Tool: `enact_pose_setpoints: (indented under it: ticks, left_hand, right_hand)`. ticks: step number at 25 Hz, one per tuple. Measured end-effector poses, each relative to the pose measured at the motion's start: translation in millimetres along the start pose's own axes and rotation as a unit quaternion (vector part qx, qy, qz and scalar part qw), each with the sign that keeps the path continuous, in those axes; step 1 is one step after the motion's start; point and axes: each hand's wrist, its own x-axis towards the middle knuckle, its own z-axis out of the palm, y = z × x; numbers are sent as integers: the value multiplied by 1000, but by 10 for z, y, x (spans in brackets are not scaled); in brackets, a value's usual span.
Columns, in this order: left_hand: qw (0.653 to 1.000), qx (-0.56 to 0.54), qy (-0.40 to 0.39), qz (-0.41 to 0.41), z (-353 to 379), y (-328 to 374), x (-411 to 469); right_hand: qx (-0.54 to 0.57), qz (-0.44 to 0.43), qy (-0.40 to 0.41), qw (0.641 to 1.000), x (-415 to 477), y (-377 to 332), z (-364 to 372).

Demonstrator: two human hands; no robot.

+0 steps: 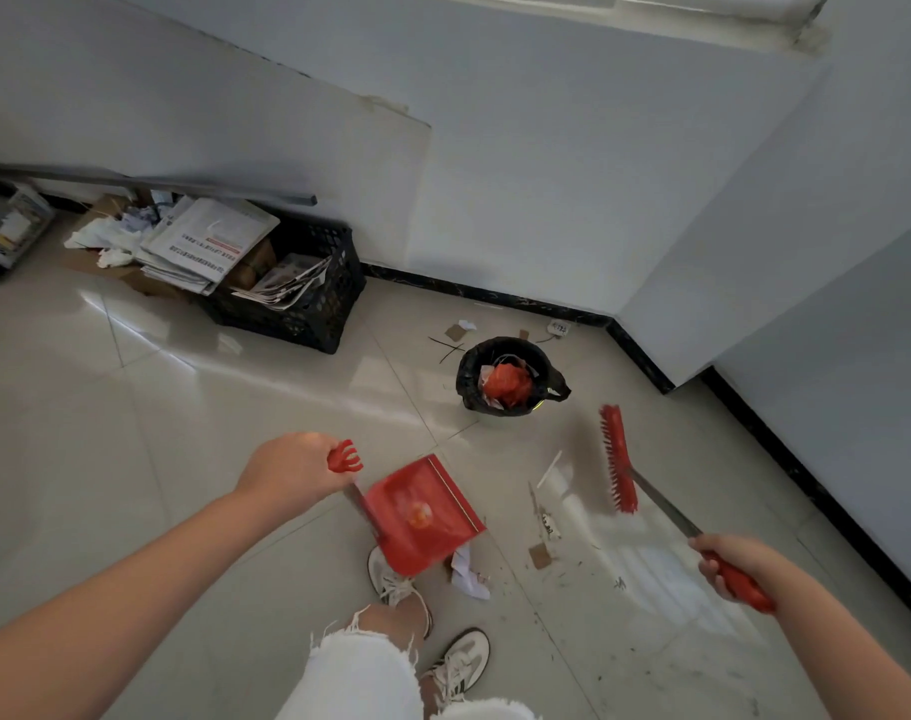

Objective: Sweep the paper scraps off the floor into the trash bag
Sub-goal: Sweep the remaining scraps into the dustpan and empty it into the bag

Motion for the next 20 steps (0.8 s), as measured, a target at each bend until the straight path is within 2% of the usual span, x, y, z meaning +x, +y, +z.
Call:
enact_pose_setpoints:
  ticks: [4, 13, 16, 20]
  left_hand:
    - [998, 56, 8, 16, 9, -146, 352]
    - [996, 6, 56, -66, -281, -472, 1239]
    - [996, 2, 55, -72, -372, -428, 1620]
    - [992, -1, 61, -114, -484, -291, 1950]
  right_hand:
    - [-14, -9, -7, 1000, -30, -526, 178]
    - [30, 47, -33, 998, 92, -1707, 543]
    - [97, 43, -65, 992, 351, -2205, 526]
    - [122, 54, -34, 990, 715, -3123, 542]
